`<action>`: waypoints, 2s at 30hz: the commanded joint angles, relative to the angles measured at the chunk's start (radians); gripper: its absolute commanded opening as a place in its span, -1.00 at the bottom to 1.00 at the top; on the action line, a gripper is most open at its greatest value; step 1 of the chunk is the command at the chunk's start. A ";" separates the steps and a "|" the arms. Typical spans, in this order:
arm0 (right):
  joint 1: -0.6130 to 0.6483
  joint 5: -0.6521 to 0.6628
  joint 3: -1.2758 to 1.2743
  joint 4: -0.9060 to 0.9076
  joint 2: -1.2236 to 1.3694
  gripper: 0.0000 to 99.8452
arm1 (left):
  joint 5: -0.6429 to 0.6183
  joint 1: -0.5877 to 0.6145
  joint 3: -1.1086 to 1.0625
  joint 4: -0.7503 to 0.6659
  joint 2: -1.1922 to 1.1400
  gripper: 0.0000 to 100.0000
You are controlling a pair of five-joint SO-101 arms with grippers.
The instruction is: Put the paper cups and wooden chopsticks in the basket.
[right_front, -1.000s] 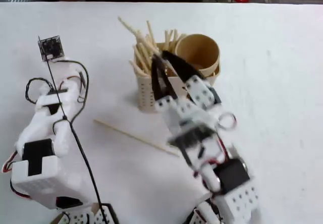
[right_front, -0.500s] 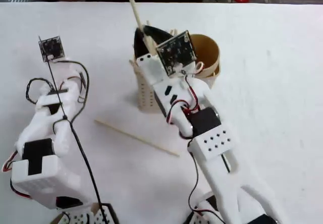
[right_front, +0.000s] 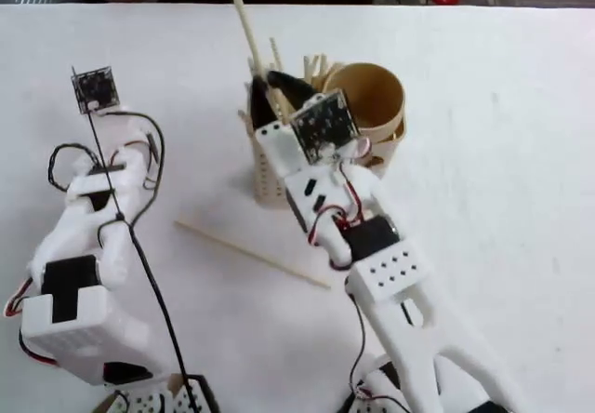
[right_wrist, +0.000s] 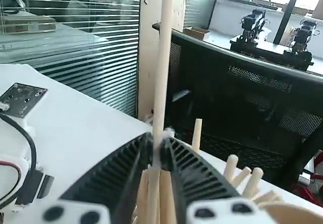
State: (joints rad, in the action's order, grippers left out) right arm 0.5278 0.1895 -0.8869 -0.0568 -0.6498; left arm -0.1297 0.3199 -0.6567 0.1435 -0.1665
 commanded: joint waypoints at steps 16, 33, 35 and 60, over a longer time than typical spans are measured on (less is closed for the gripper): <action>-0.012 0.003 -0.089 0.008 -0.199 -0.87 | 0.011 -0.013 0.044 -0.020 0.007 -0.90; 0.113 0.305 -0.089 0.906 -0.481 -0.87 | 0.011 -0.013 0.044 -0.020 0.007 -0.90; 0.148 0.305 -0.089 0.981 -0.496 -0.87 | 0.011 -0.013 0.044 -0.020 0.007 -0.90; 0.274 0.305 -0.006 0.694 0.456 -0.72 | 0.011 -0.013 0.043 -0.020 0.007 -0.90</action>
State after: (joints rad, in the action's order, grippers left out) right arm 0.7902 0.4918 -0.9498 0.6598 -0.2232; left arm -0.1297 0.3199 -0.6567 0.1435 -0.1665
